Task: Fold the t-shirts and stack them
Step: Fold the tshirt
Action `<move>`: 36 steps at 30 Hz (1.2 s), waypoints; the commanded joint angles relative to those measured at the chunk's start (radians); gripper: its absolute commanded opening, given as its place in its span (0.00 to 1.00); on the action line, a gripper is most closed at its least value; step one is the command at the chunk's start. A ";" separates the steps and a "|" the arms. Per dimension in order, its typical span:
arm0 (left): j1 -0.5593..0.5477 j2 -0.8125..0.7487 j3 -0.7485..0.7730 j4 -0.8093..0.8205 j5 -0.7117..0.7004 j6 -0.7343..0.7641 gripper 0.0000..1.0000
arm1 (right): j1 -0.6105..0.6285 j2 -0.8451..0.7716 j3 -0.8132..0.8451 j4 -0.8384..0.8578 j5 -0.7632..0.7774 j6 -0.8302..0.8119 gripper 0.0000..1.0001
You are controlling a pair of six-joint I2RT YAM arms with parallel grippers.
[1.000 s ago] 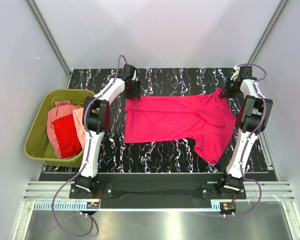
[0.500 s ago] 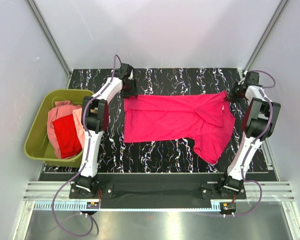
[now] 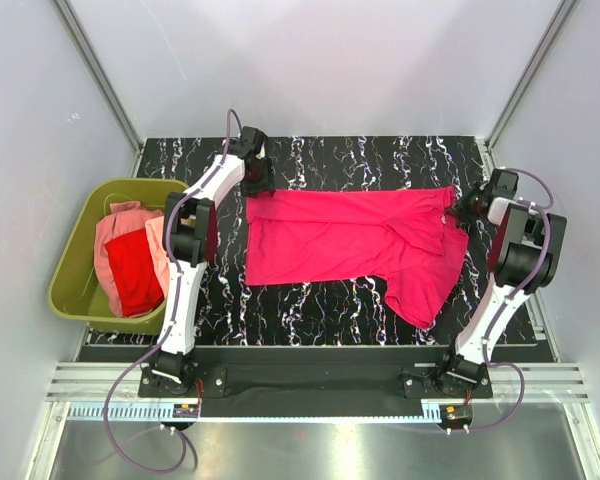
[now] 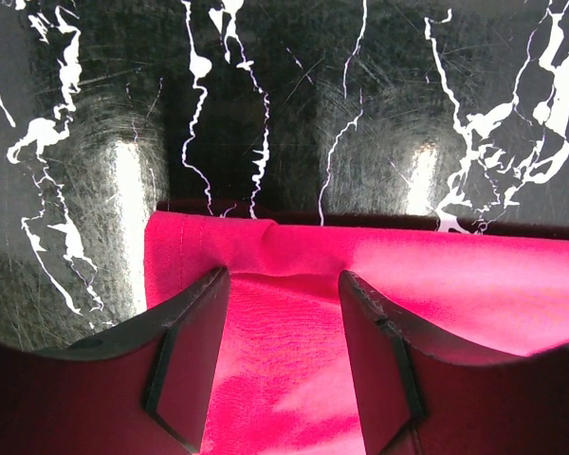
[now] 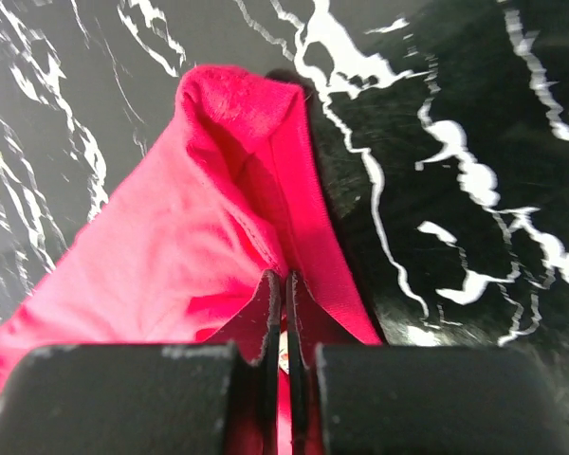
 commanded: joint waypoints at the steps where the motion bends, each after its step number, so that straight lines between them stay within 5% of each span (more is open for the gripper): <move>1: 0.011 -0.001 -0.012 -0.044 -0.050 -0.003 0.57 | -0.017 -0.094 -0.032 0.175 0.006 0.083 0.00; 15: 0.011 -0.009 -0.007 -0.015 -0.025 -0.012 0.58 | -0.028 -0.061 -0.125 0.333 -0.067 0.200 0.01; 19: 0.011 -0.018 0.007 -0.016 -0.025 -0.008 0.58 | -0.031 -0.066 -0.052 0.187 -0.064 0.168 0.31; 23: 0.010 -0.030 -0.001 -0.007 0.010 -0.017 0.59 | -0.031 -0.066 0.064 0.028 -0.047 0.116 0.43; 36: 0.010 -0.029 -0.029 0.016 0.022 -0.021 0.59 | -0.028 0.161 0.422 -0.253 -0.036 -0.038 0.47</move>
